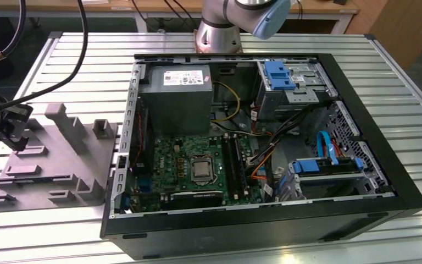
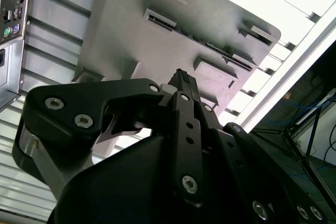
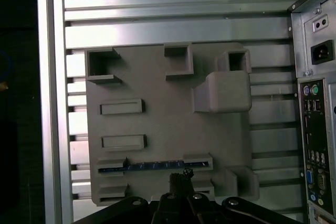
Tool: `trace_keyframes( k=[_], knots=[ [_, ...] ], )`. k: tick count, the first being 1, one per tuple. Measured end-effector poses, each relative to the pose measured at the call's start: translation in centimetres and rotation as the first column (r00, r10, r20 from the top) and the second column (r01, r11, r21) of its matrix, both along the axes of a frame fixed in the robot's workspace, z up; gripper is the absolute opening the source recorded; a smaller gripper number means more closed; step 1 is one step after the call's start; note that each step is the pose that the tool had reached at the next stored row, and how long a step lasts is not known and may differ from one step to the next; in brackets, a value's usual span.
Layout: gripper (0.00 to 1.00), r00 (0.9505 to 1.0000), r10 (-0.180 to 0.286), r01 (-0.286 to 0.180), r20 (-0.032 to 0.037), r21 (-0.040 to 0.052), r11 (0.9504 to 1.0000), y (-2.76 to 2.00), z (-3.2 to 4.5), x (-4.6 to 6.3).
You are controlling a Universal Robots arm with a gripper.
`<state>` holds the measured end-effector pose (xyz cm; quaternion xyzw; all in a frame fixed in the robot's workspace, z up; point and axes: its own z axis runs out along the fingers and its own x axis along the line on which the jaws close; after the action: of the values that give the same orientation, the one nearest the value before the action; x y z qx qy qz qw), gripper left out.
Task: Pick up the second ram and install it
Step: 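Pick up the second ram and move it above second insertion slot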
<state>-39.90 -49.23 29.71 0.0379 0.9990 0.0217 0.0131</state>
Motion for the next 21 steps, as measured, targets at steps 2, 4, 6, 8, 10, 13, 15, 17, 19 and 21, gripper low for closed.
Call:
trace_keyframes(
  k=[2,4,6,8,10,13,15,17,19,21],
  knots=[
    [0.11,1.0000,0.000,0.000,0.0000,0.0000,1.0000,0.00,0.00,0.00],
    [0.11,1.0000,0.000,0.000,0.0000,0.0000,1.0000,0.00,0.00,0.00],
    [0.11,1.0000,0.000,0.000,0.0000,0.0000,1.0000,0.00,-0.01,0.00],
    [0.11,1.0000,0.000,0.000,0.0000,0.0000,1.0000,0.00,-0.01,0.00],
    [0.11,1.0000,0.008,-0.008,0.0000,0.0000,1.0000,0.00,-0.03,0.00],
    [0.11,0.9986,0.053,-0.053,0.0001,0.0001,0.9986,0.00,-0.13,0.00],
    [0.11,0.9960,0.089,-0.089,0.0000,0.0000,0.9960,0.00,-0.22,0.00],
    [0.11,0.9921,0.125,-0.125,0.0000,0.0000,0.9921,0.00,-0.32,0.00],
    [0.11,0.9868,0.162,-0.162,0.0001,0.0000,0.9868,0.00,-0.45,0.00],
    [0.11,0.9803,0.198,-0.198,0.0000,0.0000,0.9803,0.00,-0.57,0.00]
  ],
)
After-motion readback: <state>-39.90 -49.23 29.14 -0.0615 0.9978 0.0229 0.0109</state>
